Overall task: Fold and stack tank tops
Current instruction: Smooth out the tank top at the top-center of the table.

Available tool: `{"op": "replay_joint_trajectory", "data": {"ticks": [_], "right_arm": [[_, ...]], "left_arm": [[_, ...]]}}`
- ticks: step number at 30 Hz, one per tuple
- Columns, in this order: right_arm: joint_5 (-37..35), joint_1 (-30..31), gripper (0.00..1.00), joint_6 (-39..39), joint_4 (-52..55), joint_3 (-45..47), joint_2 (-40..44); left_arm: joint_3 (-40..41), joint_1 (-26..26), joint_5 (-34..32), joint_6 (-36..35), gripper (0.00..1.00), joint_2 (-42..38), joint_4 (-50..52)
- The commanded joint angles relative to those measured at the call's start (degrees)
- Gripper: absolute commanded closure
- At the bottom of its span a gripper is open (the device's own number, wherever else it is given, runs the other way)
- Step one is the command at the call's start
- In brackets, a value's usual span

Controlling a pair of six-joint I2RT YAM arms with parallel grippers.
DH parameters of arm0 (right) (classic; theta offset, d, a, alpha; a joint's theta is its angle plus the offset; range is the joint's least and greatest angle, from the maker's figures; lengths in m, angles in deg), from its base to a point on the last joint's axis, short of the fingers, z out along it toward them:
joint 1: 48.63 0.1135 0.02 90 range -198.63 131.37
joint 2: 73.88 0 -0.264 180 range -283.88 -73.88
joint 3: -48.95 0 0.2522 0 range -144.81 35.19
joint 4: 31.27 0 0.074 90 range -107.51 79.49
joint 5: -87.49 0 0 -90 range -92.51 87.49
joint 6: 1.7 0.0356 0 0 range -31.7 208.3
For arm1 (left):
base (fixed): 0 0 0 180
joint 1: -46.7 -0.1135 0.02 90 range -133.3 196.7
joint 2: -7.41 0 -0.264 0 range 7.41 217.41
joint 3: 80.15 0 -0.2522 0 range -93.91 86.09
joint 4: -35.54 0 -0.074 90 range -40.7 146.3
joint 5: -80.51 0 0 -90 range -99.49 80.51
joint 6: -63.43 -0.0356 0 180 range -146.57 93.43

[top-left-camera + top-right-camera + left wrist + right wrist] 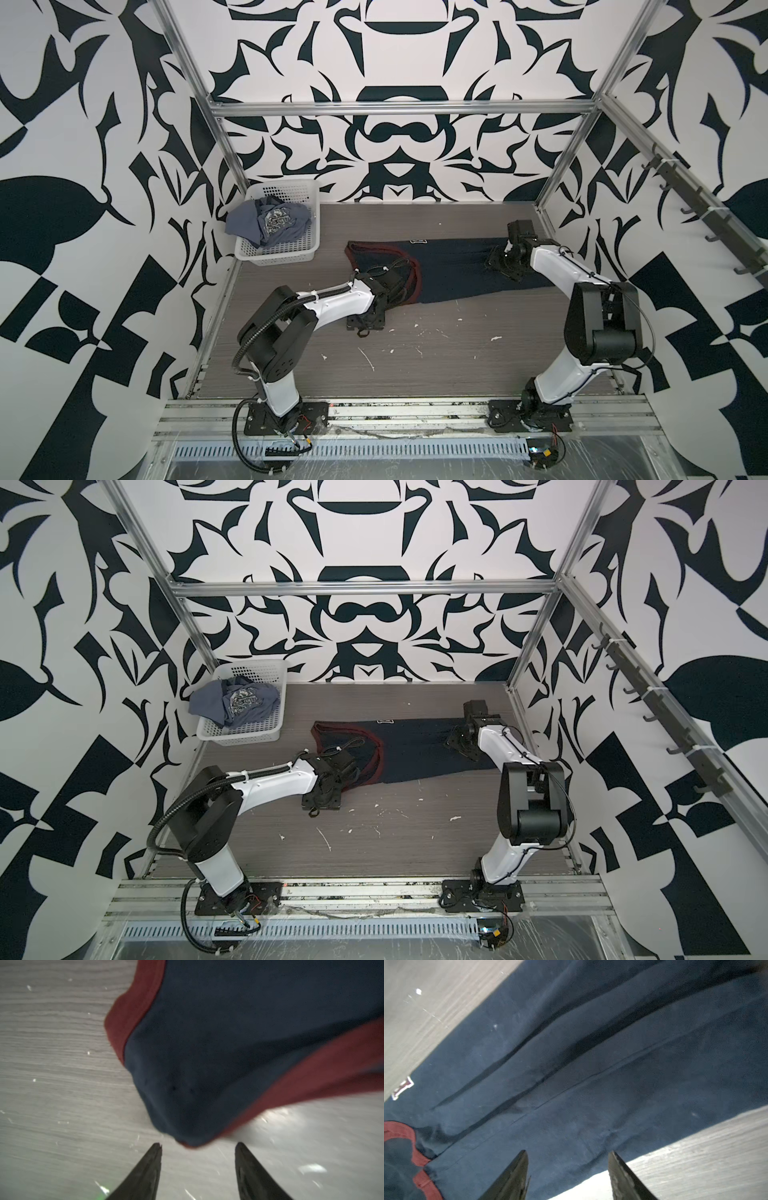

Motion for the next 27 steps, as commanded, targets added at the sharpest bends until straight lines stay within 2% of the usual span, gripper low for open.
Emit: {"op": "replay_joint_trajectory", "data": {"ticks": [1, 7, 11, 22, 27], "right_arm": [[-0.2, 0.1, 0.34, 0.5, -0.9, 0.0, 2.4], [-0.8, 0.1, 0.34, 0.3, -1.0, 0.2, 1.7], [-0.9, 0.1, 0.34, 0.2, -0.9, 0.0, 1.3], [-1.4, 0.1, 0.35, -0.1, -0.4, 0.1, 1.2], [-1.7, 0.1, 0.35, -0.2, -0.3, 0.6, 1.3]], "left_arm": [[-1.5, -0.2, -4.6, 1.7, 0.42, 2.2, 4.2], [-5.5, -1.9, -8.6, -0.1, 0.5, 1.7, 6.1], [-7.9, -5.1, -8.3, -1.2, 0.57, 0.9, 6.3], [-10.9, -14.3, -2.3, -5.5, 0.59, 5.0, 1.0], [-12.5, -17.8, 2.7, -7.4, 0.53, 8.0, -3.3]]}}
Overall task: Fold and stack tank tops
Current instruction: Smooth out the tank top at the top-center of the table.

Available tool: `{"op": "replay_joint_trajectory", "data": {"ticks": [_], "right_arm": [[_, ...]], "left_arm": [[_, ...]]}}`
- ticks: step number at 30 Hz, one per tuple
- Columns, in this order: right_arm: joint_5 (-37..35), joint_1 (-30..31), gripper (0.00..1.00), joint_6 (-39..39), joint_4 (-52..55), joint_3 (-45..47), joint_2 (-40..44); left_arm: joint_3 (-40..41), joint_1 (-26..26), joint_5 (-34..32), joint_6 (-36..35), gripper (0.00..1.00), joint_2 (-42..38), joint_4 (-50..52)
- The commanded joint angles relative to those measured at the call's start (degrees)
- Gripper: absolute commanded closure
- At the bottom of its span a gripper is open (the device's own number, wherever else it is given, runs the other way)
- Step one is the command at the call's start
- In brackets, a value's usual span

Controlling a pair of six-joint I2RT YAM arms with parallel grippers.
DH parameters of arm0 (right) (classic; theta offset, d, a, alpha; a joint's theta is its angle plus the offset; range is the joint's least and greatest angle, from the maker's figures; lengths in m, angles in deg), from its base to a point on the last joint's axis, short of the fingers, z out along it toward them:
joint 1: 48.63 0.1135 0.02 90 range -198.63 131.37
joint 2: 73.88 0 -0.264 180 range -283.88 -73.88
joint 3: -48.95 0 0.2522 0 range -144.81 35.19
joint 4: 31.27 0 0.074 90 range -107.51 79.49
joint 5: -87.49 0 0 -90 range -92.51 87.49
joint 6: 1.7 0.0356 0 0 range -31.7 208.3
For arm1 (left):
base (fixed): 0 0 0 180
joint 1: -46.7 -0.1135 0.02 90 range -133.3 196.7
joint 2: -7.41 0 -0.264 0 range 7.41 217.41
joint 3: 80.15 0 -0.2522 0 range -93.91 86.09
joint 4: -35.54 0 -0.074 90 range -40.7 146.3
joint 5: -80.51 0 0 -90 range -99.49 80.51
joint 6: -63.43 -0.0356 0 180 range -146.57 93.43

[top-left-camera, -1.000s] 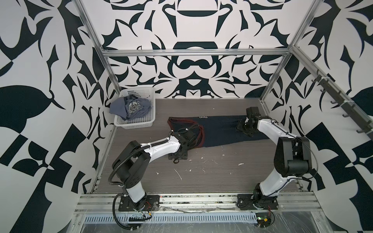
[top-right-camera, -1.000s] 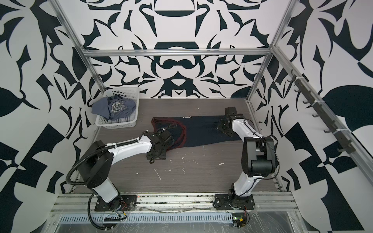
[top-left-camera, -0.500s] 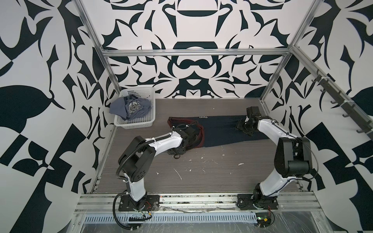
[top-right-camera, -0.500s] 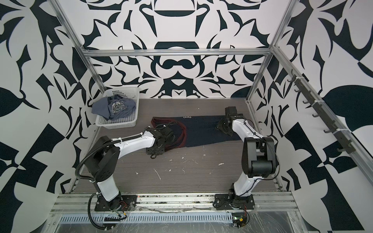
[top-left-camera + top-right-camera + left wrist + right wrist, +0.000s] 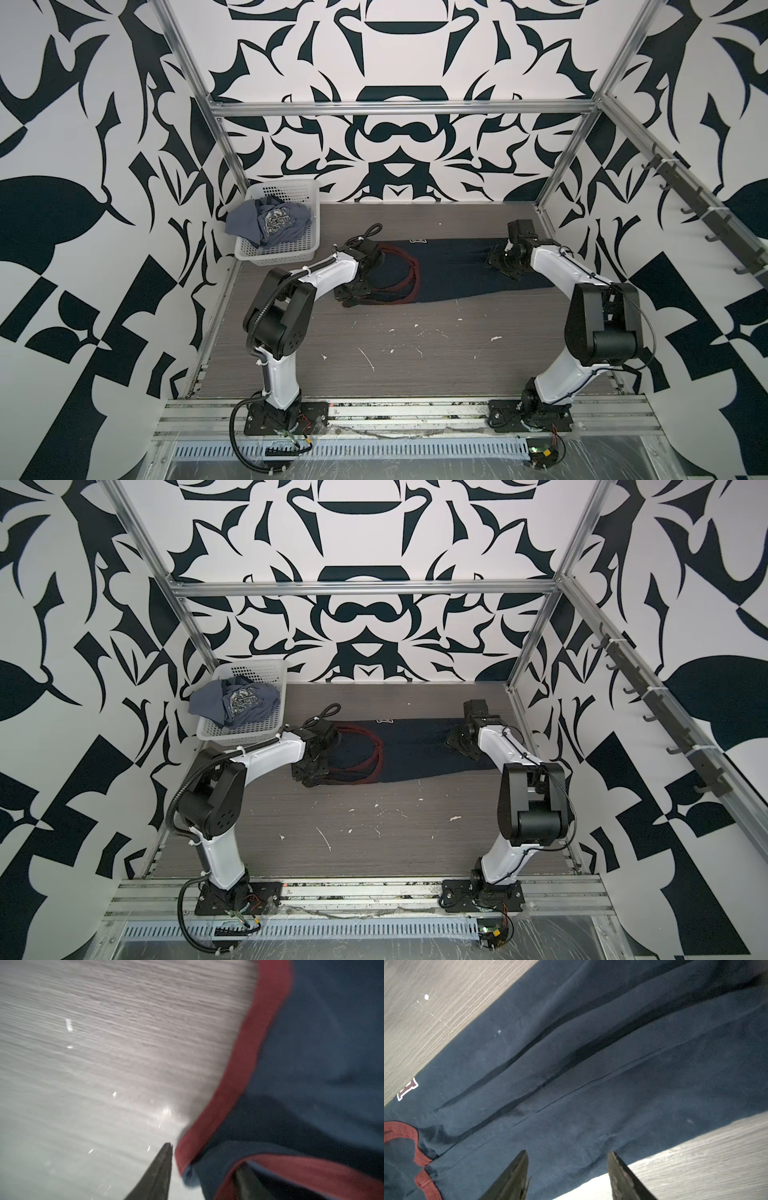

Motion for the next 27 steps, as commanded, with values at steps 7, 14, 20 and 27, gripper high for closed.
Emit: {"op": "replay_joint_trajectory", "data": {"ticks": [7, 14, 20, 27], "right_arm": [[-1.5, 0.1, 0.35, -0.7, 0.2, -0.2, 0.2], [-2.9, 0.1, 0.36, -1.3, 2.2, -2.3, -1.6], [-2.4, 0.1, 0.36, -1.2, 2.4, -1.9, -0.8], [-1.8, 0.2, 0.37, -1.1, 2.5, -1.8, -0.1]], "left_arm": [[-1.7, -5.2, 6.5, -0.7, 0.36, 1.5, -2.5], [1.0, -8.0, 6.3, 1.2, 0.09, -4.9, -3.6], [4.7, -8.4, 7.2, 3.1, 0.09, -9.8, -5.3], [10.5, -11.7, 15.5, 4.6, 0.01, -12.5, -13.0]]}}
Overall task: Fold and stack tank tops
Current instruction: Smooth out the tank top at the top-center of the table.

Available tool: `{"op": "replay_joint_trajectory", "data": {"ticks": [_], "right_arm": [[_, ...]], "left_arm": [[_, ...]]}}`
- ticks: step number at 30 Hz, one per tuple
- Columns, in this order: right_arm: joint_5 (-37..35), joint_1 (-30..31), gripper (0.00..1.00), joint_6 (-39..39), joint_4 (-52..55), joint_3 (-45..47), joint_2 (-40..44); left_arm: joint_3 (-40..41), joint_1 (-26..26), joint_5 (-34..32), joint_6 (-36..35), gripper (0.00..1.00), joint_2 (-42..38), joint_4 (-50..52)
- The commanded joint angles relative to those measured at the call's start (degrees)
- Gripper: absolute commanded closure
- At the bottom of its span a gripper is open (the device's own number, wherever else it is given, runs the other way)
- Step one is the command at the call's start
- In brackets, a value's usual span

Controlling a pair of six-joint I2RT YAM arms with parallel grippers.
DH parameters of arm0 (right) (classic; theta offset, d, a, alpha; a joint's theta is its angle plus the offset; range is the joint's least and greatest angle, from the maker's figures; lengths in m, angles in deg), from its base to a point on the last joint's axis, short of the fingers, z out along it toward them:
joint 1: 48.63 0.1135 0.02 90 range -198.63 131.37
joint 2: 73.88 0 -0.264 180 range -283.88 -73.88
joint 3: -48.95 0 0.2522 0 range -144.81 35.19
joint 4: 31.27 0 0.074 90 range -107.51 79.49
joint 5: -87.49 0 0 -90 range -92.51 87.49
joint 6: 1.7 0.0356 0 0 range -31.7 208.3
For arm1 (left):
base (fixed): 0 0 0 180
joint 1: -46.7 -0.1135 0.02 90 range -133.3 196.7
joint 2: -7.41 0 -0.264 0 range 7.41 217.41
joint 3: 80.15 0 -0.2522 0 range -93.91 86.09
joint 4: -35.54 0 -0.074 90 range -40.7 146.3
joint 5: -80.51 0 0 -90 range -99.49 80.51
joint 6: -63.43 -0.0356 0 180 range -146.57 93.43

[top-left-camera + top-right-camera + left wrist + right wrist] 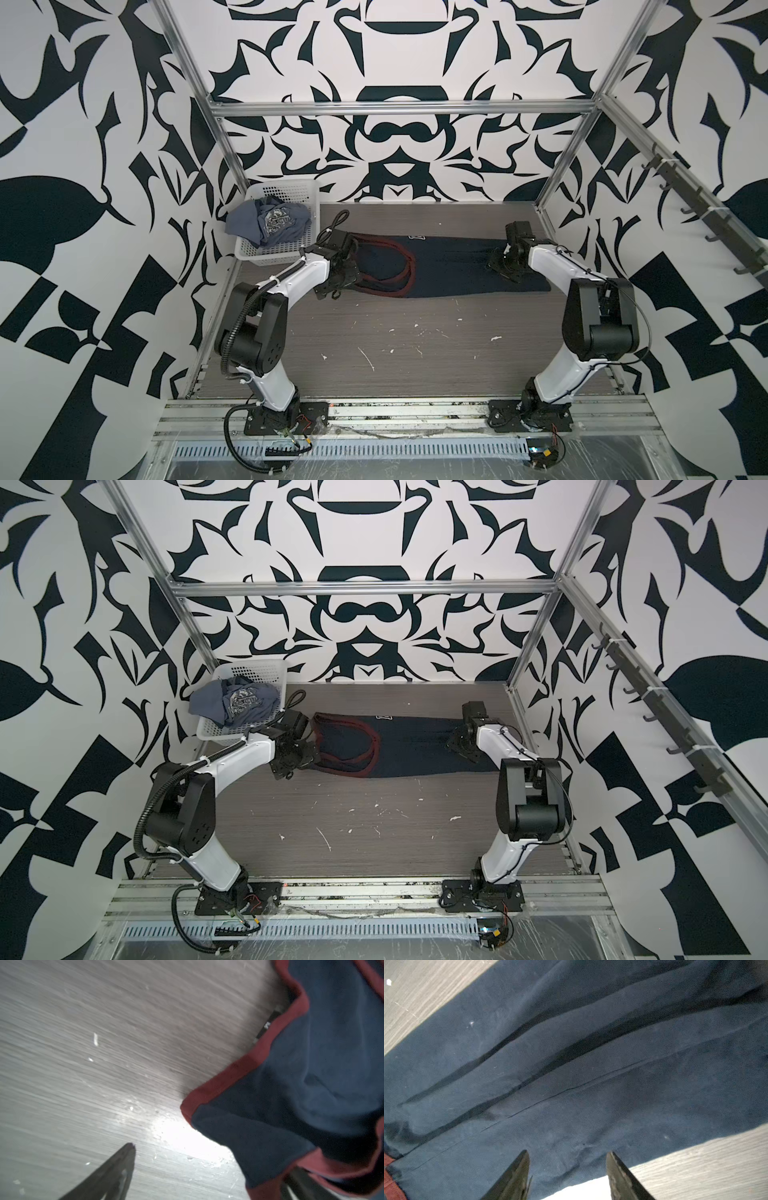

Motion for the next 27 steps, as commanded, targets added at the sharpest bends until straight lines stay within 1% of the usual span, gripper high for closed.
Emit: {"op": "replay_joint_trajectory", "data": {"ticks": [1, 3, 6, 7, 9, 12, 14, 18, 19, 23, 24, 27], "right_arm": [[-0.2, 0.2, 0.37, -0.7, 1.1, -1.4, 2.1], [0.1, 0.2, 0.37, -0.7, 1.1, -1.3, 2.1], [0.4, 0.3, 0.37, -0.9, 1.1, -1.1, 2.3], [0.4, 0.4, 0.37, -1.0, 1.3, -1.0, 2.5], [0.4, 0.5, 0.37, -1.1, 1.2, -0.6, 2.7], [0.4, 0.5, 0.37, -1.3, 1.2, -0.2, 2.8], [0.4, 0.5, 0.37, -1.3, 1.1, -0.1, 2.6], [0.7, 0.5, 0.38, -1.3, 1.1, -0.1, 2.6], [0.8, 0.5, 0.37, -1.3, 1.0, -0.1, 2.7], [0.7, 0.5, 0.38, -1.5, 1.2, -0.2, 2.8], [0.7, 0.6, 0.38, -1.6, 1.2, -0.2, 2.8], [0.7, 0.6, 0.38, -1.6, 1.4, -0.2, 2.8]], "left_arm": [[2.2, -3.4, 7.2, 1.4, 0.04, -0.1, -4.8], [1.5, -4.3, 8.1, 1.1, 0.07, 1.5, -5.4], [0.6, -5.5, 9.7, 1.4, 0.14, 3.2, -5.9], [0.9, -6.0, 10.6, 1.9, 0.2, 3.0, -6.9], [1.8, -7.2, 13.0, 2.8, 0.21, 2.4, -9.5], [2.6, -8.9, 19.6, 3.8, 0.19, 2.3, -13.6], [2.6, -9.0, 22.5, 3.8, 0.12, 2.3, -15.4], [2.5, -9.1, 23.7, 4.5, 0.01, 1.9, -16.7], [2.6, -9.2, 24.2, 4.7, 0.0, 2.0, -17.3], [4.1, -10.2, 26.8, 7.5, 0.0, 2.1, -20.7], [4.4, -10.4, 26.6, 8.1, 0.02, 2.2, -20.7], [5.5, -11.3, 25.3, 10.3, 0.2, 2.5, -20.3]]}}
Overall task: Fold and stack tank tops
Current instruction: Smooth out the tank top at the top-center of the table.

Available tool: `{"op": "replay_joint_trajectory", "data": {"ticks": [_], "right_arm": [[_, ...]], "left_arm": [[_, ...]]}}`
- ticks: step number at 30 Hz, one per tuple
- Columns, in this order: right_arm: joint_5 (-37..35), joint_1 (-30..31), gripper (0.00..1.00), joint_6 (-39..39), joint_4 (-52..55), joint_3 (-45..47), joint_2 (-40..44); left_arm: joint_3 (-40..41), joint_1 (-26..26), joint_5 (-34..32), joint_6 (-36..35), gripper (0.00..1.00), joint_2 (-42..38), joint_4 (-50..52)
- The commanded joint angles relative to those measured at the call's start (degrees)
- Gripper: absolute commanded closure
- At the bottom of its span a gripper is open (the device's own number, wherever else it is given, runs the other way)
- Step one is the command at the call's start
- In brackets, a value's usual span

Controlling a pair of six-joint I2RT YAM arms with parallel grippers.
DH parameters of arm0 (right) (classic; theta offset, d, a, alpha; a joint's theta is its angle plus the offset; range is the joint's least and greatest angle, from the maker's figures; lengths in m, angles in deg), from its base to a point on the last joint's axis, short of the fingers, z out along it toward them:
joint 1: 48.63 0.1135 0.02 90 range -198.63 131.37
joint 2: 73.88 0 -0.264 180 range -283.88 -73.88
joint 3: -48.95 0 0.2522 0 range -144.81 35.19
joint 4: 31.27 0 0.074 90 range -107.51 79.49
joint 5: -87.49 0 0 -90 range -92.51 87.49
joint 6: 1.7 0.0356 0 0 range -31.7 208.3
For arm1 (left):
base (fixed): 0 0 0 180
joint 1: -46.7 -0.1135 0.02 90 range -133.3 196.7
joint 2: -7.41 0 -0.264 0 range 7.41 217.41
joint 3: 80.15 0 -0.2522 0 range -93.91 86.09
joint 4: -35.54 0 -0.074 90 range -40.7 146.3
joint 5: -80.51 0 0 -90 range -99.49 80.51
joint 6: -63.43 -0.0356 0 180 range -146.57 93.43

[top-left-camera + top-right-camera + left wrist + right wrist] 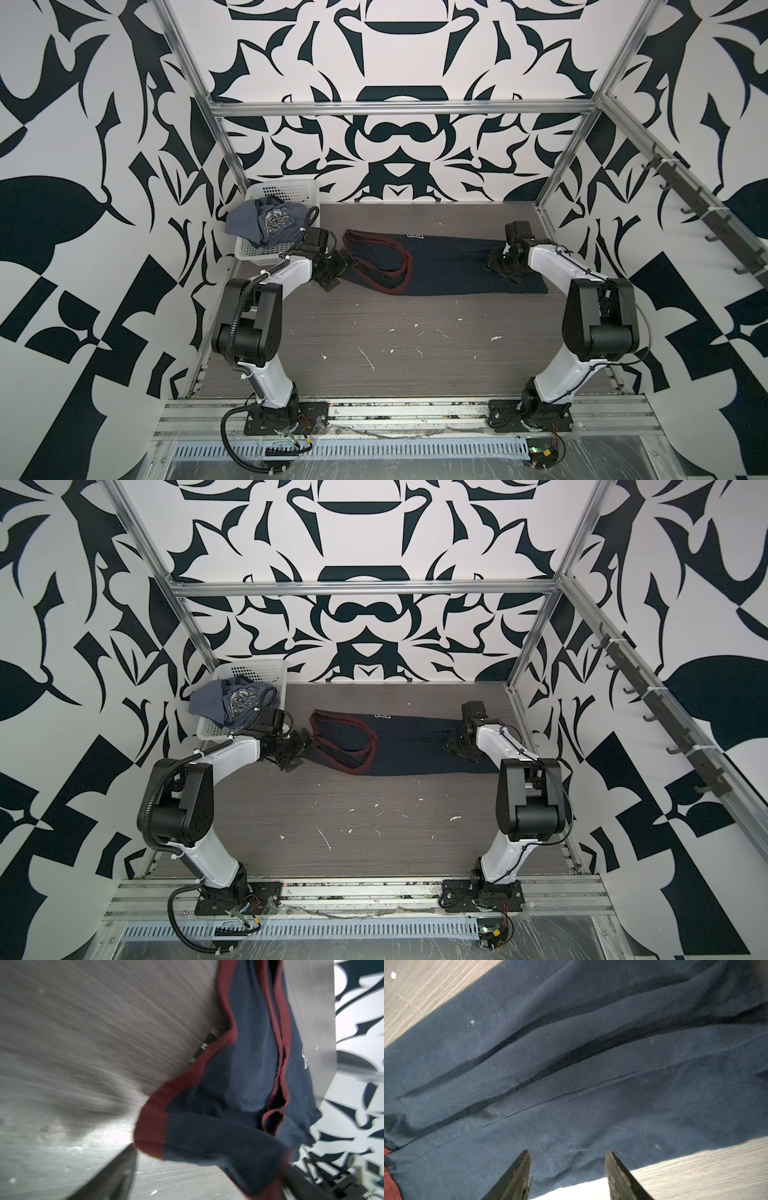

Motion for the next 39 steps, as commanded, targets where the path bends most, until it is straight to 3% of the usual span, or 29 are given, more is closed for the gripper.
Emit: {"op": "replay_joint_trajectory", "data": {"ticks": [1, 5, 8, 12, 20, 23, 27, 30, 32, 39], "right_arm": [[0.0, 0.3, 0.38, -0.7, 1.3, -0.2, 2.7], [-0.2, 0.3, 0.38, -0.6, 1.4, -0.3, 2.7], [-0.2, 0.3, 0.38, -0.7, 1.5, -0.3, 2.4], [0.0, 0.3, 0.38, -0.6, 1.4, -0.3, 2.1], [0.1, 0.8, 0.38, -0.6, 1.4, -0.4, 2.3], [-0.2, 0.9, 0.38, -0.7, 1.5, -0.3, 2.4], [-1.2, 0.9, 0.38, -0.7, 1.3, -1.4, 2.0], [0.0, 0.9, 0.38, -0.7, 0.4, -3.2, 0.1], [0.4, 0.8, 0.38, -0.6, 1.0, -5.6, -2.2], [1.3, 0.9, 0.39, -0.6, 1.9, -10.0, -7.8]], "left_arm": [[2.1, -1.5, 0.1, 4.0, 0.25, 0.0, -1.2], [3.1, -1.2, 2.5, 4.4, 0.26, 0.3, -1.8], [2.8, 1.2, 4.3, 1.0, 0.14, 0.1, -1.8], [2.2, 3.9, 0.0, -3.2, 0.05, -0.7, 1.5], [-0.8, 5.7, -10.9, -5.9, 0.0, -2.3, 9.5], [-1.3, 6.8, -15.7, -5.5, 0.06, -4.9, 10.7], [-5.1, 12.0, -17.8, -5.9, 0.13, -4.8, 12.6], [-7.7, 14.4, -16.8, -4.7, 0.14, -2.0, 12.4], [-7.7, 14.5, -15.1, -3.6, 0.21, 0.1, 10.3], [-9.5, 14.3, -13.9, -3.5, 0.28, 5.9, 5.7]]}}
